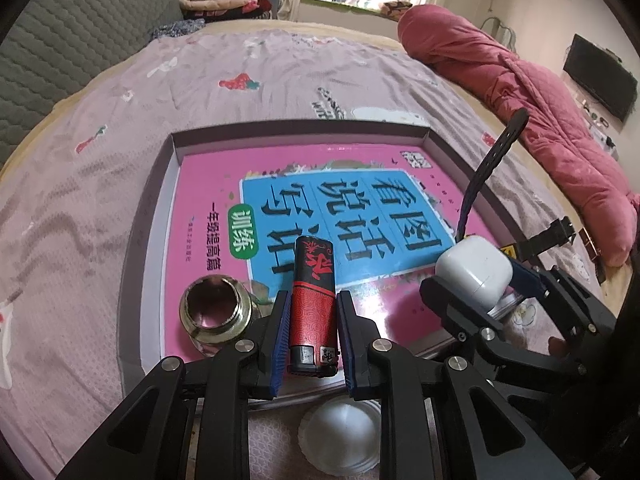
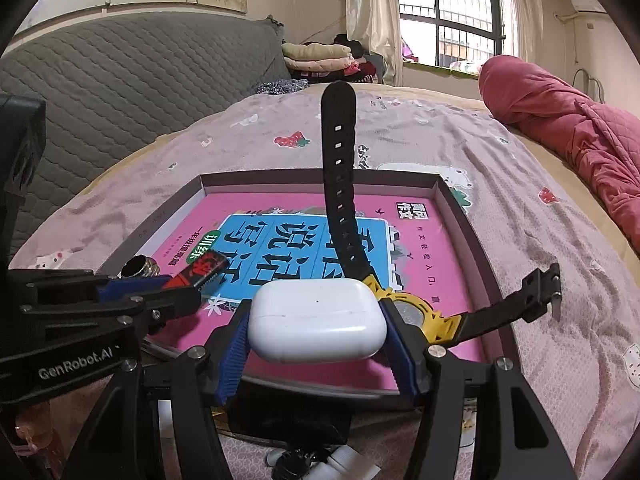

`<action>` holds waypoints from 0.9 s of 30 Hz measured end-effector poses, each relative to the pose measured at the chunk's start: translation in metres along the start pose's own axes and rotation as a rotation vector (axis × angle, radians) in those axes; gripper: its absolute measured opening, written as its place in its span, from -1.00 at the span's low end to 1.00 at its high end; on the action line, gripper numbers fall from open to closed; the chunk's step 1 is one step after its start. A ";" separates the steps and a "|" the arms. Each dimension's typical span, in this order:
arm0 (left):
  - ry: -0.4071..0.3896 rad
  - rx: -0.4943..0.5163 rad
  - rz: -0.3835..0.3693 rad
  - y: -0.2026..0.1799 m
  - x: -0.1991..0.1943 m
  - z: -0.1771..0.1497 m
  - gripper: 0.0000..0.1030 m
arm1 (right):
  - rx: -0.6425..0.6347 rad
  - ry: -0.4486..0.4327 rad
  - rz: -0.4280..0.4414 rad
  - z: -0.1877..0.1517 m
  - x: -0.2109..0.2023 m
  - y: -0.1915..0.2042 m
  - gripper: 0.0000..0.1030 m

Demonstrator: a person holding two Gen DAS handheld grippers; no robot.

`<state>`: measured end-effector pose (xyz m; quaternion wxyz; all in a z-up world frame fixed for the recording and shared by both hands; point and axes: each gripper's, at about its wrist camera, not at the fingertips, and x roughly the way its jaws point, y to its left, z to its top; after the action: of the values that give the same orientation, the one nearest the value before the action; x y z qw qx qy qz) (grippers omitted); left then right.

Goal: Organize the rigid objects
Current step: 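Lower the lighter into the tray with the left tool while the right tool lowers the earbud case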

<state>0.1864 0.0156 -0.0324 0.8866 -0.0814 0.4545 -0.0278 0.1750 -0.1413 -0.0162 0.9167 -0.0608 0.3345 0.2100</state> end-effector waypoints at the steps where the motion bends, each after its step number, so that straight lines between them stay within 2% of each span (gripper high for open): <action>1: 0.012 -0.010 -0.009 0.001 0.001 0.000 -0.56 | -0.001 0.002 -0.001 0.000 0.000 0.000 0.18; 5: 0.045 -0.023 -0.018 0.004 0.007 -0.002 -0.56 | -0.004 0.018 0.010 0.002 0.001 0.001 0.18; 16: 0.046 -0.004 0.001 0.002 0.006 -0.002 -0.57 | -0.005 0.042 0.033 0.001 0.003 0.005 0.18; 27: 0.063 -0.030 -0.003 0.011 0.005 0.000 -0.57 | -0.019 0.060 0.048 0.002 0.005 0.010 0.18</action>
<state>0.1887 0.0257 -0.0386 0.8706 -0.0942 0.4823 -0.0249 0.1750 -0.1300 -0.0177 0.9003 -0.0674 0.3613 0.2332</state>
